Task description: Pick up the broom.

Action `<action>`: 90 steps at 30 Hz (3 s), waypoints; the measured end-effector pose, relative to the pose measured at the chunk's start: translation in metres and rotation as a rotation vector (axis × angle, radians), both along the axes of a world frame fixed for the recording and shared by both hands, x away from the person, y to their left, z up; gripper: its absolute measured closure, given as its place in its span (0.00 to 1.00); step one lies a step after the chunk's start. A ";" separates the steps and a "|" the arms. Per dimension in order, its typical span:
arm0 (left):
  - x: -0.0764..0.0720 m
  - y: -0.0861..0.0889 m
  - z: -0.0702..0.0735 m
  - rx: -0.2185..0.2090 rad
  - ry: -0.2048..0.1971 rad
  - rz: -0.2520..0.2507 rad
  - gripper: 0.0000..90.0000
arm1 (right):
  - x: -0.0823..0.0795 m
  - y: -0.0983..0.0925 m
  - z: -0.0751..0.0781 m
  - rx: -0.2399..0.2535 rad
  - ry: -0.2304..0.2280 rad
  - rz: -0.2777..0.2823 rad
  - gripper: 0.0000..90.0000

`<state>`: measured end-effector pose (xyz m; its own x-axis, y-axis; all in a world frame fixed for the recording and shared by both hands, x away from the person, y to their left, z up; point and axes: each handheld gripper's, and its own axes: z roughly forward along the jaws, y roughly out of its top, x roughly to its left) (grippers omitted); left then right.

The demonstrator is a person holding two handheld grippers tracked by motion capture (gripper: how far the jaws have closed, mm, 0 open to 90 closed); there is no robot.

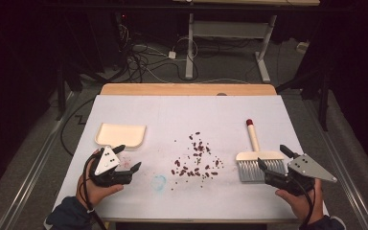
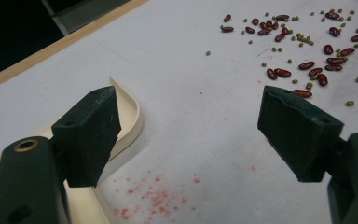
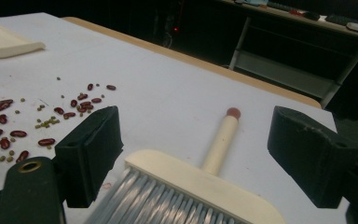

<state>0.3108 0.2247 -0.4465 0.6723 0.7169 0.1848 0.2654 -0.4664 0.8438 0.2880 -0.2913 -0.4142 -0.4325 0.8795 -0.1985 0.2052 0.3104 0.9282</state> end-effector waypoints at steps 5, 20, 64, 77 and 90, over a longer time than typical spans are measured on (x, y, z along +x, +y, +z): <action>0.001 -0.003 -0.002 0.009 0.027 -0.002 0.23 | 0.000 -0.002 0.000 0.001 0.009 0.000 0.20; -0.003 -0.008 -0.006 0.051 0.046 -0.031 0.23 | 0.018 0.006 0.005 -0.049 0.088 -0.026 0.21; -0.003 -0.013 -0.012 0.097 0.066 -0.065 0.23 | 0.167 0.035 -0.039 -0.145 0.631 -0.179 0.78; -0.006 -0.010 -0.010 0.088 0.054 -0.057 0.23 | 0.139 0.013 -0.009 0.002 0.462 -0.107 0.78; -0.007 -0.012 -0.008 0.088 0.053 -0.058 0.23 | 0.098 -0.001 0.021 0.076 0.289 -0.052 0.79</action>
<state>0.3038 0.2127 -0.4548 0.7228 0.6589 0.2083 0.2792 -0.5542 0.7841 0.3855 -0.2925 -0.3936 -0.4158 0.9094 -0.0067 0.4776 0.2246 0.8494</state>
